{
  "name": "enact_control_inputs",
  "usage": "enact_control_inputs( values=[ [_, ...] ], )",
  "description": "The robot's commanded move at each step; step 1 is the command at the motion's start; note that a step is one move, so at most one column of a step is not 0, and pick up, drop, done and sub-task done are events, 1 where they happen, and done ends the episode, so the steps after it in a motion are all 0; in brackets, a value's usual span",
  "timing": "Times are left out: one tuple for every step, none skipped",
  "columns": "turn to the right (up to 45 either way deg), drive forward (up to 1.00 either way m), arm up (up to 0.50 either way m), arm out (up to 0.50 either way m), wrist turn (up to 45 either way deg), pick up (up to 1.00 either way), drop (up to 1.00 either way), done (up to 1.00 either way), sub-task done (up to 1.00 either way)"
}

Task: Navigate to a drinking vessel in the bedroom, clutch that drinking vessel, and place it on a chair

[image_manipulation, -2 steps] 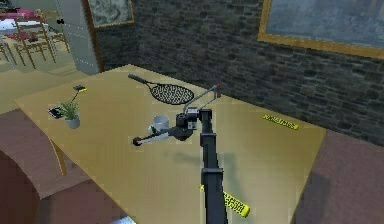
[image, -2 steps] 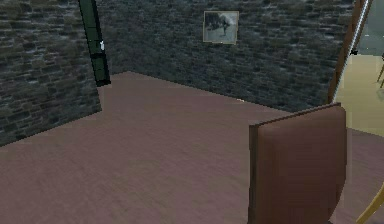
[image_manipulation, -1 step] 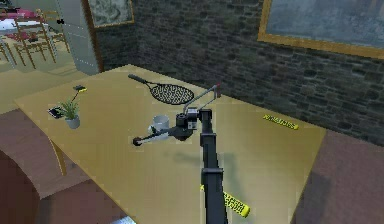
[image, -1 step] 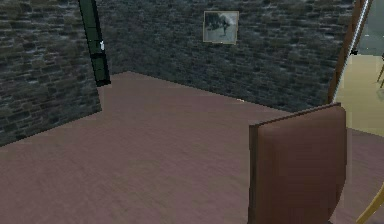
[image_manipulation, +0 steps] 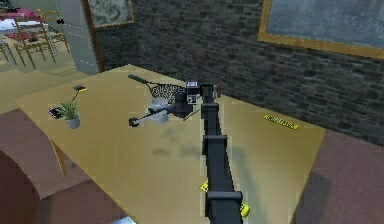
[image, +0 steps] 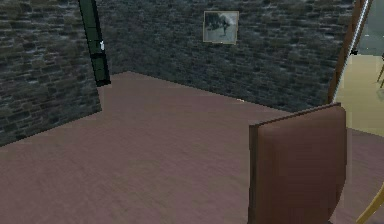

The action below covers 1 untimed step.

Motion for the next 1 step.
enact_control_inputs(
  values=[
    [0.0,0.00,0.14,0.00,0.0,0.00,0.00,0.00,0.00]
  ],
)
